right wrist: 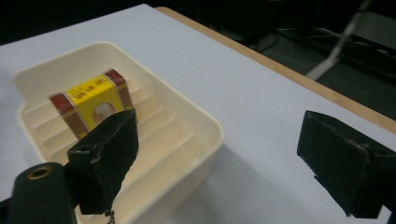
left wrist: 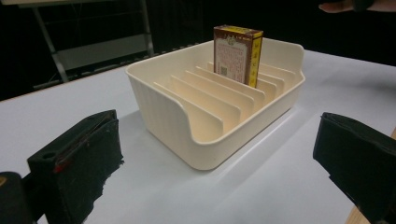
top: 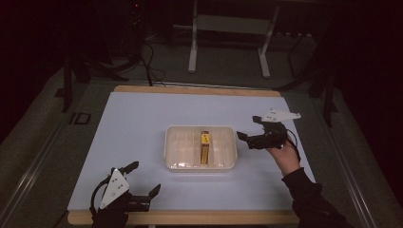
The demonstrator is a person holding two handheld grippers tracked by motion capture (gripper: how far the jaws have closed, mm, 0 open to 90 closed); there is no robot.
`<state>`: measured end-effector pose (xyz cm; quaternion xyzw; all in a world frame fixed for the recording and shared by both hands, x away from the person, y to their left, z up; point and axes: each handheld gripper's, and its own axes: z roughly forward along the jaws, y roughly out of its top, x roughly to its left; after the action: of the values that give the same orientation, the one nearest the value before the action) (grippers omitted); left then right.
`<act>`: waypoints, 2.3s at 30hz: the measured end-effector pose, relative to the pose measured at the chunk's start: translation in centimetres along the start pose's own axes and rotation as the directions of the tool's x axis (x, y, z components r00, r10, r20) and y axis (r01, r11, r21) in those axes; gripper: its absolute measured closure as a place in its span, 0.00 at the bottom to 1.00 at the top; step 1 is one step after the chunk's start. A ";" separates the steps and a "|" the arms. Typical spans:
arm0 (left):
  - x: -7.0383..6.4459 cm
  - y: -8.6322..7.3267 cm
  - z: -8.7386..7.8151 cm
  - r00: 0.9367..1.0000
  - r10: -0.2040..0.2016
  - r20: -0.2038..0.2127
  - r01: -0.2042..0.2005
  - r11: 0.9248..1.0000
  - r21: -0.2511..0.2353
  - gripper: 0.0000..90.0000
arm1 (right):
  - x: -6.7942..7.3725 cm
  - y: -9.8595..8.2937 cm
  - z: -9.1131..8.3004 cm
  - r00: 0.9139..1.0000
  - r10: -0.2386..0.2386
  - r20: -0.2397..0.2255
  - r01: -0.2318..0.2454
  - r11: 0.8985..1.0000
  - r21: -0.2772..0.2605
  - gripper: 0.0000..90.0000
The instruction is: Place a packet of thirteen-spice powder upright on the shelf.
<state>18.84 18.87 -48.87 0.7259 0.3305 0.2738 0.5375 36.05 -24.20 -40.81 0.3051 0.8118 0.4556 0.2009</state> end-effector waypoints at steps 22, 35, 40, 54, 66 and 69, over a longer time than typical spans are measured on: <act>-0.1 -0.1 0.1 1.000 0.019 -0.004 -0.019 1.000 0.014 0.01 | 2.0 -5.0 -2.7 0.984 0.062 0.168 -0.053 0.997 -0.057 0.14; 0.0 -0.1 0.3 1.000 0.029 -0.006 -0.029 0.999 0.037 0.01 | 1.6 -8.2 -4.2 0.960 0.103 0.261 -0.091 0.994 -0.059 0.13; 0.1 -0.2 0.4 1.000 0.017 -0.001 -0.017 0.998 0.055 0.01 | 1.3 -9.1 -4.8 0.955 0.141 0.262 -0.129 0.990 -0.064 0.13; 0.3 -0.4 0.8 1.000 0.005 0.001 -0.005 0.996 0.090 0.01 | 1.3 -10.3 -6.3 0.948 0.173 0.268 -0.163 0.985 -0.060 0.13; 0.5 -0.4 0.9 1.000 0.003 0.008 -0.003 0.996 0.084 0.01 | 1.4 -10.5 -5.6 0.951 0.151 0.269 -0.145 0.989 -0.040 0.13; 0.5 -0.4 0.9 1.000 0.002 0.008 -0.002 0.997 0.080 0.01 | 1.2 -10.6 -5.4 0.952 0.154 0.264 -0.150 0.988 -0.034 0.13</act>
<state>19.71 18.79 -49.43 0.7482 0.3386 0.2581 0.5088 28.57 -30.90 -47.24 0.4236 0.7485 0.4300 0.2746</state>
